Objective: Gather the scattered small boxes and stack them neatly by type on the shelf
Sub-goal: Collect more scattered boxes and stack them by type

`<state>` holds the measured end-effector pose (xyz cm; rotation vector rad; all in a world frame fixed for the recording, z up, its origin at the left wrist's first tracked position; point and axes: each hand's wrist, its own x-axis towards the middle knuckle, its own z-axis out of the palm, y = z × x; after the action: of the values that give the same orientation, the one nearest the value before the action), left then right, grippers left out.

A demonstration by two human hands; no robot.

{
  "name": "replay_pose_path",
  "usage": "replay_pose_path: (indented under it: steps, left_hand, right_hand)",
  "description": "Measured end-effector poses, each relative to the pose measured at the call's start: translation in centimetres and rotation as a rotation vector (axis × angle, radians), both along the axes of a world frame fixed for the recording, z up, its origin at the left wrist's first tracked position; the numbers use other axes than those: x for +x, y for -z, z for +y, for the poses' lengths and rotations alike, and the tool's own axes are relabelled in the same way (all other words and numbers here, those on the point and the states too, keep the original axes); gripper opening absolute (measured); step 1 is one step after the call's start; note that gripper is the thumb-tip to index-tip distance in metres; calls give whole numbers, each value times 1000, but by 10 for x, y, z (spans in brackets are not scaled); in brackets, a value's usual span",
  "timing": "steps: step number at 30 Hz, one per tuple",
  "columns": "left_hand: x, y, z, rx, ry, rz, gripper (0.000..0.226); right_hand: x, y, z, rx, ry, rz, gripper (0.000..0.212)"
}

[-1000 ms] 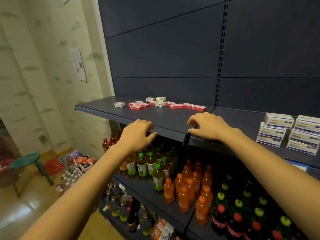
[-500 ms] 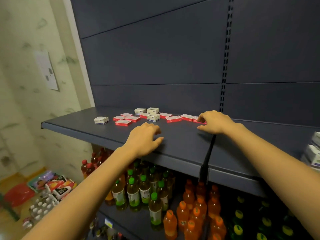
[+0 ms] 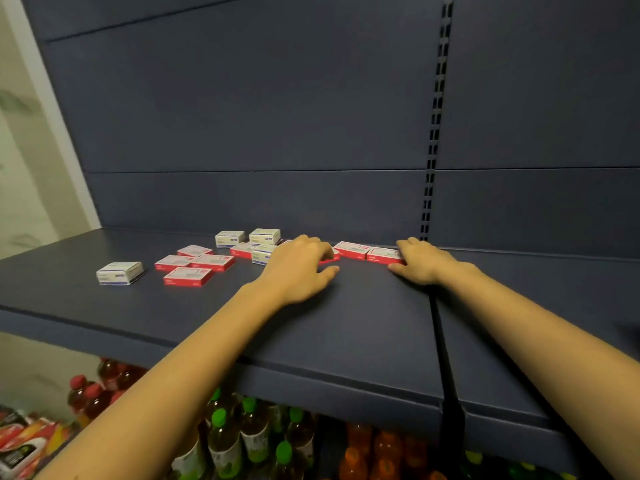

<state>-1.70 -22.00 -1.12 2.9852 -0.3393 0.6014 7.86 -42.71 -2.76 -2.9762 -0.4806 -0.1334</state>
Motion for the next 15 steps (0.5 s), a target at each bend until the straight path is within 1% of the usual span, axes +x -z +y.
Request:
replay_pose_path:
  steps: [3,6,9,13,15]
  left_hand:
    - [23,-1,9,-27,58,30,30]
    - [46,-3,17,-76,121,72,28]
    - [68,-6,20,-64,158,115,28]
    - [100,-7,11,-46,217,189,34]
    - [115,-5,5,-22,239,229,42]
  right_hand:
    - [4,3,3,14,26,6,51]
    - [2,1,3,24,64,17,50]
    - [-8,-3,-2,68,109,-3,48]
    - [-31,-10,-8,121,178,-55,46]
    - [-45,-10,-11,130,212,-64,46]
